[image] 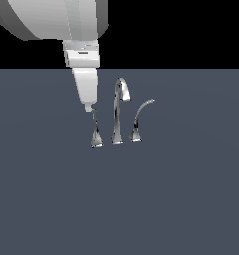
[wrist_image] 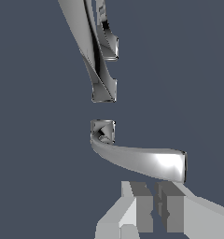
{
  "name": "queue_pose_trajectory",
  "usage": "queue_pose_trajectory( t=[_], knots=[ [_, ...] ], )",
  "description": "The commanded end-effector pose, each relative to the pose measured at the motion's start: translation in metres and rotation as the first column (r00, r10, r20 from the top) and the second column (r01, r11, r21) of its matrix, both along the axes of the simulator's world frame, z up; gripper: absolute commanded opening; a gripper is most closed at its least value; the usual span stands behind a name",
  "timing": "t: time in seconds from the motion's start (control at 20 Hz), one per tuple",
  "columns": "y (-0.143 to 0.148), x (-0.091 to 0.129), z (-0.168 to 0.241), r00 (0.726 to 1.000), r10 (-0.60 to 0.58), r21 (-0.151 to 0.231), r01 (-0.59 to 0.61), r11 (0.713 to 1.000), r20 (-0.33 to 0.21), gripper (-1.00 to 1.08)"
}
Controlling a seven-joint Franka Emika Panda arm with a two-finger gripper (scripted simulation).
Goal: Turn on the faucet by rotating a designated handle.
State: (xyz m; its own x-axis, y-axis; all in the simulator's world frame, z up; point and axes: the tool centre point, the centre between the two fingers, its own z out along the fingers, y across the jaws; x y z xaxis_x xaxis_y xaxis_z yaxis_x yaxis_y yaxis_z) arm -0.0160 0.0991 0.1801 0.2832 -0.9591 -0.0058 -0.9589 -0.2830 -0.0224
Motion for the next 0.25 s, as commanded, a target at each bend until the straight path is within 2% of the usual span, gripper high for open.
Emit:
queue_pose_trajectory(
  t=[0.0,0.2],
  knots=[
    [-0.039,0.008,-0.006,0.999,-0.046,-0.009,0.046,0.999,-0.012,-1.00],
    [-0.058,0.014,-0.009,0.998,-0.056,-0.011,0.056,0.998,-0.018,-1.00]
  ],
)
